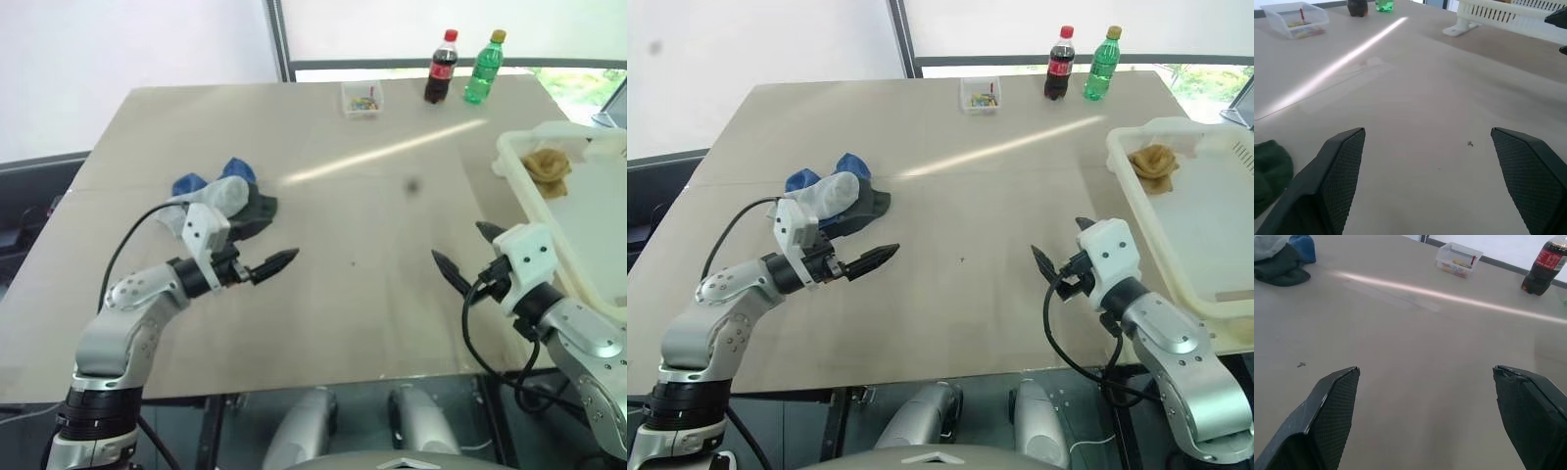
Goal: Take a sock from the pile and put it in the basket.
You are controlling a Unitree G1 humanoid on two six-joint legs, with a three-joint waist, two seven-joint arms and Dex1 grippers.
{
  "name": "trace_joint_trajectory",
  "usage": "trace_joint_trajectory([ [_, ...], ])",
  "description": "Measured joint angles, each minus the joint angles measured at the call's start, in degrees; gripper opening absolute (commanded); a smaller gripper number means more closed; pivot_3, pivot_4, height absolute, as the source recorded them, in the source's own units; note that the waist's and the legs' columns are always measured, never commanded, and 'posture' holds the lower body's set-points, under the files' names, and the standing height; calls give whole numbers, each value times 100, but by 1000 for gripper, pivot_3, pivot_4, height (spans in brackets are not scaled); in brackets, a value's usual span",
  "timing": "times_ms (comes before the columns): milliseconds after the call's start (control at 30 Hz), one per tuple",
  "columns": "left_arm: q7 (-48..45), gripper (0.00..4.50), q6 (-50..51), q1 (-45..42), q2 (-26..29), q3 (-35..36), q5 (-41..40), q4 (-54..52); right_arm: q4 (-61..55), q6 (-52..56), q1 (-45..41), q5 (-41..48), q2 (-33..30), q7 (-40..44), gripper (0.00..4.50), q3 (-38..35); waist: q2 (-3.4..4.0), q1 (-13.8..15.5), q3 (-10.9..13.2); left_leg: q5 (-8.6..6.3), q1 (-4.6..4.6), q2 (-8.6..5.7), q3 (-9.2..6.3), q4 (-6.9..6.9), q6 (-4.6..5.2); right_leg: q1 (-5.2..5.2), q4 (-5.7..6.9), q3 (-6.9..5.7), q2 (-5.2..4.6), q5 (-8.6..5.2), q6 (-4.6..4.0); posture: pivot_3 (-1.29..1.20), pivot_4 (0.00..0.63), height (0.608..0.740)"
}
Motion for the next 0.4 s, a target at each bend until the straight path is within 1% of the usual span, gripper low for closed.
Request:
trace_joint_trajectory([
  [400,93,4333,-155,346,19,28,59,-199,60,-111,55,-30,-26,279,4489,-20,0,3,0,0,0,1,0,0,0,0,0,0,-3,0,0,0,150,740],
])
